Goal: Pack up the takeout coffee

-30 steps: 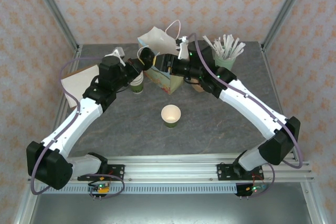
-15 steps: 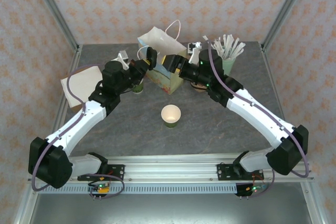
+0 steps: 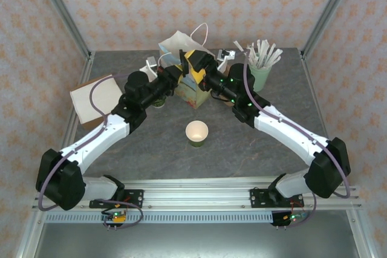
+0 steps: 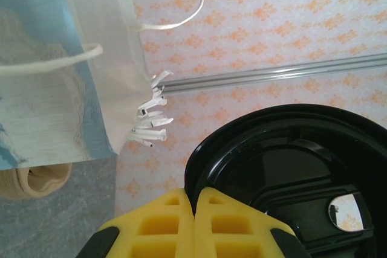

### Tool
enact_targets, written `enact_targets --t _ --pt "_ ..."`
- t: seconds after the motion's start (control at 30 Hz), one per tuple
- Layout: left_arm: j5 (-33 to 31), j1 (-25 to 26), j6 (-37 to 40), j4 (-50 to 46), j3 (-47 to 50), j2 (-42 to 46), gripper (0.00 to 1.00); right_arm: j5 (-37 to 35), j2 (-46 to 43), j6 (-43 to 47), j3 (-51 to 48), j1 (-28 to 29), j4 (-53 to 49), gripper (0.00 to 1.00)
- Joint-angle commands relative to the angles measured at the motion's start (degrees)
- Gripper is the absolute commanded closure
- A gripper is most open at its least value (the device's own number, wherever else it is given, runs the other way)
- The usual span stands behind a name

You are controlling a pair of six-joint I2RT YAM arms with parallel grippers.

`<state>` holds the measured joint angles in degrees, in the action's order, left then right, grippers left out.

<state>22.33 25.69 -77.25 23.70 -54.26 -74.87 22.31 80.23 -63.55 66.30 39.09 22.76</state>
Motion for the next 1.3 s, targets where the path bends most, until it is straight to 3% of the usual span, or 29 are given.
enact_targets --t 0.0,0.23,0.7,0.93,1.27 --pt "1.2 0.7 -2.0 4.8 -0.7 -0.4 0.99 0.9 0.9 -3.9 0.4 0.5 6.5 0.05" --pt "1.3 0.9 -1.8 5.1 -0.5 -0.4 0.99 0.1 0.6 -3.3 0.3 0.5 4.4 0.13" --pt "0.3 0.8 0.4 3.2 0.5 1.4 1.00 -6.7 -2.9 -0.1 -0.7 0.4 -5.4 0.11" --pt "1.0 0.9 0.5 3.4 0.5 1.3 1.00 -1.7 -0.4 -3.0 0.1 0.3 -0.2 0.14" --pt "2.1 0.8 1.1 2.8 0.3 1.2 1.00 -0.1 0.8 -3.3 1.5 0.3 0.6 0.17"
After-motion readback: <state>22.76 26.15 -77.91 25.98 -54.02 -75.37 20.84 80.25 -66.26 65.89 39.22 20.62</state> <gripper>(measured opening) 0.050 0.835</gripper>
